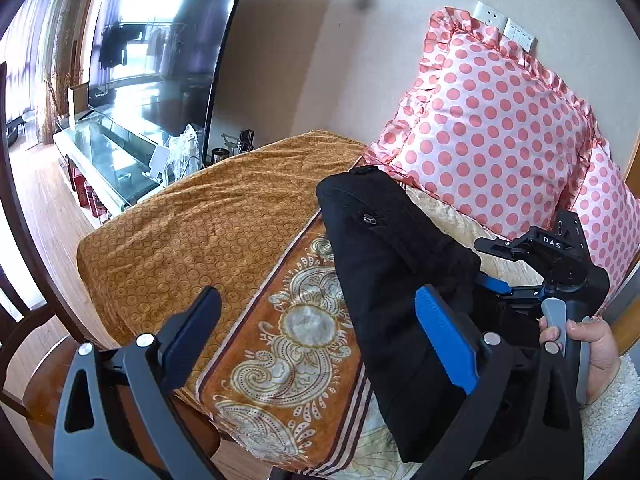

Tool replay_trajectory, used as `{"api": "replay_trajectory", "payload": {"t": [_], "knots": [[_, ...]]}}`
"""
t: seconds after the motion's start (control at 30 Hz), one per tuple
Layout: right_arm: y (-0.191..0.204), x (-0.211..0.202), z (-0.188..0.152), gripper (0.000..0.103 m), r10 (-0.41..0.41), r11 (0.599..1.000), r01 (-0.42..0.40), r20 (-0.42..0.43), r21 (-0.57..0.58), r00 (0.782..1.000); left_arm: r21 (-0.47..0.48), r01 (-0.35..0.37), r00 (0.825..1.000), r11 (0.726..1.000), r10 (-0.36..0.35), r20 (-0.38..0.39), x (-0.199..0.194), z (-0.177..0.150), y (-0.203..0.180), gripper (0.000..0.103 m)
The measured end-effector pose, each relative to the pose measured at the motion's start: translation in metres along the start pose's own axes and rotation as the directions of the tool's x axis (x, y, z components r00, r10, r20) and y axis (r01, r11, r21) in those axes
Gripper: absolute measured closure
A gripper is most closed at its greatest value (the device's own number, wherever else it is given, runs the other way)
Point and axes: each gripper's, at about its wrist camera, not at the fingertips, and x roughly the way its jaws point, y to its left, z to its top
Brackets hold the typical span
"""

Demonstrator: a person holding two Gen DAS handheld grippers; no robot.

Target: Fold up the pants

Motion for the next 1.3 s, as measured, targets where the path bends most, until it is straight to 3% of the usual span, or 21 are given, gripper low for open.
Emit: {"api": "replay_trajectory", "payload": {"t": [0.3,0.33,0.37,0.4,0.43,0.63,0.8,0.97,1.07,1.17,1.23,1.27,1.3], "knots": [[0.016,0.014,-0.009,0.032,-0.015,0.998,0.014,-0.015,-0.056,1.000,-0.036,0.007,1.000,0.999,-0.008,-0.021,0.005,-0.004,0.017,0.005],[0.019,0.015,-0.010,0.041,-0.027,0.997,0.027,-0.007,-0.077,1.000,-0.042,0.008,1.000,0.999,-0.009,-0.024,0.005,-0.004,0.018,0.005],[0.023,0.017,-0.013,0.065,-0.054,0.993,0.054,0.005,-0.107,0.999,-0.047,0.009,1.000,0.999,-0.010,-0.027,0.005,-0.004,0.020,0.005],[0.023,0.018,-0.014,0.079,-0.075,0.990,0.077,0.016,-0.120,0.997,-0.050,0.010,1.000,0.999,-0.012,-0.028,0.005,-0.005,0.021,0.005],[0.023,0.016,-0.016,0.083,-0.069,0.991,0.071,0.023,-0.116,0.997,-0.051,0.011,1.000,0.999,-0.012,-0.026,0.004,-0.005,0.021,0.005],[0.044,-0.013,-0.025,0.086,0.044,0.991,-0.031,0.095,-0.132,0.994,-0.051,0.015,1.000,0.999,-0.015,-0.016,-0.003,-0.004,0.020,0.005],[0.067,-0.050,-0.029,0.086,0.202,0.974,-0.183,0.151,-0.132,0.968,-0.029,0.029,1.000,0.999,-0.029,-0.002,-0.010,-0.004,0.011,0.005],[0.060,-0.126,-0.054,0.086,0.280,0.959,-0.248,0.305,-0.140,0.910,-0.008,0.038,0.999,0.999,-0.038,0.016,-0.016,-0.006,0.006,0.003],[0.041,-0.189,-0.093,0.086,0.257,0.964,-0.193,0.438,-0.184,0.861,-0.008,0.061,0.998,0.998,-0.061,0.002,-0.011,-0.008,0.002,0.003],[0.004,-0.256,-0.149,0.086,0.171,0.983,-0.096,0.605,-0.154,0.778,0.004,0.089,0.996,0.996,-0.089,-0.016,-0.005,-0.012,-0.007,0.003],[-0.023,-0.286,-0.186,0.086,0.060,0.996,0.003,0.692,-0.089,0.720,0.015,0.114,0.993,0.993,-0.114,-0.029,-0.001,-0.014,-0.016,0.003],[-0.043,-0.294,-0.203,0.086,-0.027,0.998,0.057,0.715,-0.017,0.698,0.023,0.126,0.992,0.992,-0.125,-0.037,0.002,-0.015,-0.022,0.003],[-0.061,-0.298,-0.216,0.086,-0.092,0.996,0.081,0.715,0.049,0.693,0.033,0.140,0.989,0.990,-0.138,-0.048,0.005,-0.017,-0.030,0.003]]}}
